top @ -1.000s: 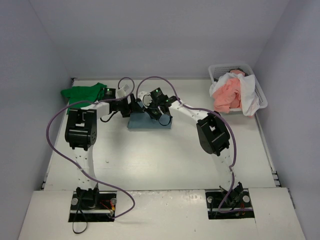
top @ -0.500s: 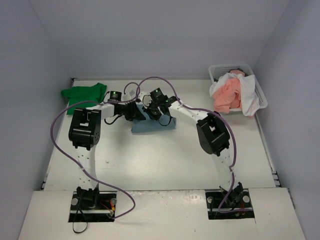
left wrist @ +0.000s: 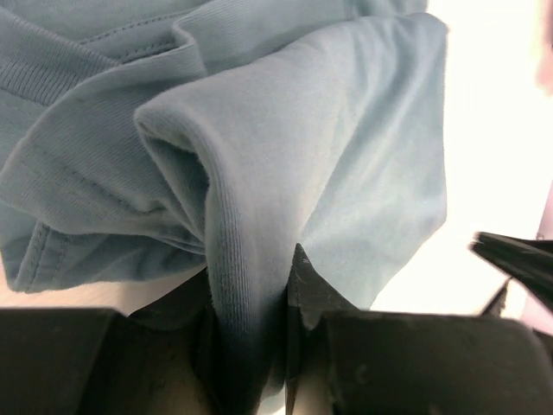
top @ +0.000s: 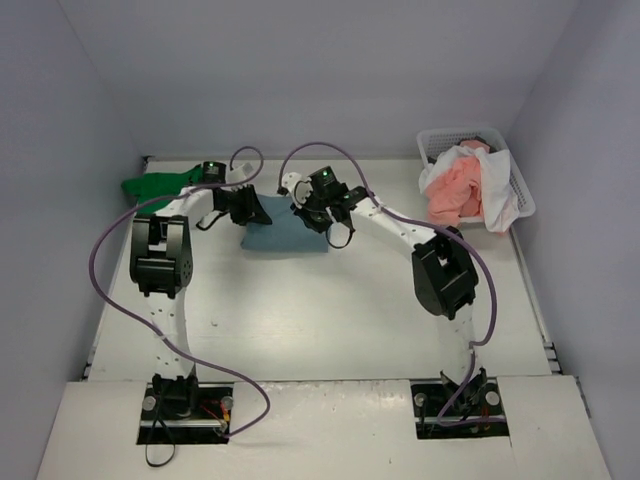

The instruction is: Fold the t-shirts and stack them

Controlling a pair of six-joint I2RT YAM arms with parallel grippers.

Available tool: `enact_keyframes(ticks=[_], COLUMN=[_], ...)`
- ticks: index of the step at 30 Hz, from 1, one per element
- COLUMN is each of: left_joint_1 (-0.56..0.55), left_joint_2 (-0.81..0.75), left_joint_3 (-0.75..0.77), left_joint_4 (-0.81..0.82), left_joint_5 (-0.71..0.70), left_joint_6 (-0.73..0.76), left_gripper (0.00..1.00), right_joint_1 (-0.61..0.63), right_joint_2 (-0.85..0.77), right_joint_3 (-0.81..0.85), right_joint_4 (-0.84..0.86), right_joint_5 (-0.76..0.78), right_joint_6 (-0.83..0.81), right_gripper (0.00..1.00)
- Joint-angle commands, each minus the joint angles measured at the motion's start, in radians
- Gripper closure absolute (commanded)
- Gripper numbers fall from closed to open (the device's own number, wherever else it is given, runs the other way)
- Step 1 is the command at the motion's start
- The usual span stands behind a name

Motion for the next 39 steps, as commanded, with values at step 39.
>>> enact_keyframes(ticks=[39], left_joint_1=[0.373], left_joint_2=[0.118], left_joint_3=[0.726], left_joint_4=[-0.611], left_joint_5=[-0.102], left_joint_6=[0.468], left_gripper=[1.0], right_joint_1=[-0.028], right_joint_2=[-0.127], right_joint_3=[-0.006], right_joint_4=[0.031], right_joint_5=[-0.065], right_joint_6=[0.01], right_gripper=[0.98])
